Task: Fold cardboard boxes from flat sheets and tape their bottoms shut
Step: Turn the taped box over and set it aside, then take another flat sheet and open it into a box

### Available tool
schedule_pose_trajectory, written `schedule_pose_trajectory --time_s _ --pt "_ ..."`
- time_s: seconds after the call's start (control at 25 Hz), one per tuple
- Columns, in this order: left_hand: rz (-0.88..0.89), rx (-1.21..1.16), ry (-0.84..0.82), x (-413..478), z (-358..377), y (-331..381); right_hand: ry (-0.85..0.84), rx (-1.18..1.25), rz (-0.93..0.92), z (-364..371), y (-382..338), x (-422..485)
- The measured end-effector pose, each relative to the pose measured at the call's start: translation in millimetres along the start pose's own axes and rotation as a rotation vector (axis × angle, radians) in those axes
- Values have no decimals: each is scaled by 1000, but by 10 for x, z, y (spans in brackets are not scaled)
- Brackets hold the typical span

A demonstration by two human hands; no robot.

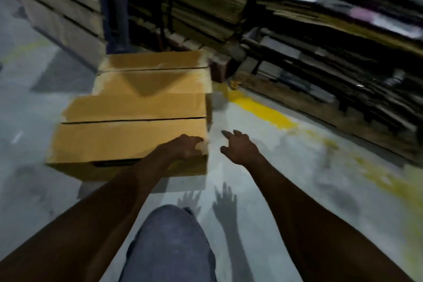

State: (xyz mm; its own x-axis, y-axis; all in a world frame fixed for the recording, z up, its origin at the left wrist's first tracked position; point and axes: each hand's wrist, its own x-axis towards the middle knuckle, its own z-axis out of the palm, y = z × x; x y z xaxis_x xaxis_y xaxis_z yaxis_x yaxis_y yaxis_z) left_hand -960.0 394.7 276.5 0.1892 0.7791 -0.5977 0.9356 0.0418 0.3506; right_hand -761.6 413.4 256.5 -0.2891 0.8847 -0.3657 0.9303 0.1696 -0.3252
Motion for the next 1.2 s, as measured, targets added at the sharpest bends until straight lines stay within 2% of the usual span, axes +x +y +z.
schedule_pose_trajectory --time_s 0.2,0.36,0.56,0.68,0.76,0.92,1.08,1.2 --pt "314 238 -12 -234 158 2097 190 8 121 -787 1175 -1408" --pt "534 422 -12 -596 588 3801 341 69 325 -1168 2376 -2729" --pt "740 625 -22 -1174 1529 5724 476 147 537 -1227 3810 -4455" --pt "844 718 -18 -1498 2199 6600 563 245 667 -1010 4507 -5399" --pt "898 793 -67 -1646 2709 7037 591 301 779 -707 4904 -5945" --pt "1035 879 -171 -1674 3613 7517 511 397 973 100 5438 -6691" --pt "1101 934 -265 -1254 4412 7730 457 457 1163 807 5988 -7065" --pt "1074 896 -280 -721 4958 7869 413 467 1231 1247 6479 -7027"
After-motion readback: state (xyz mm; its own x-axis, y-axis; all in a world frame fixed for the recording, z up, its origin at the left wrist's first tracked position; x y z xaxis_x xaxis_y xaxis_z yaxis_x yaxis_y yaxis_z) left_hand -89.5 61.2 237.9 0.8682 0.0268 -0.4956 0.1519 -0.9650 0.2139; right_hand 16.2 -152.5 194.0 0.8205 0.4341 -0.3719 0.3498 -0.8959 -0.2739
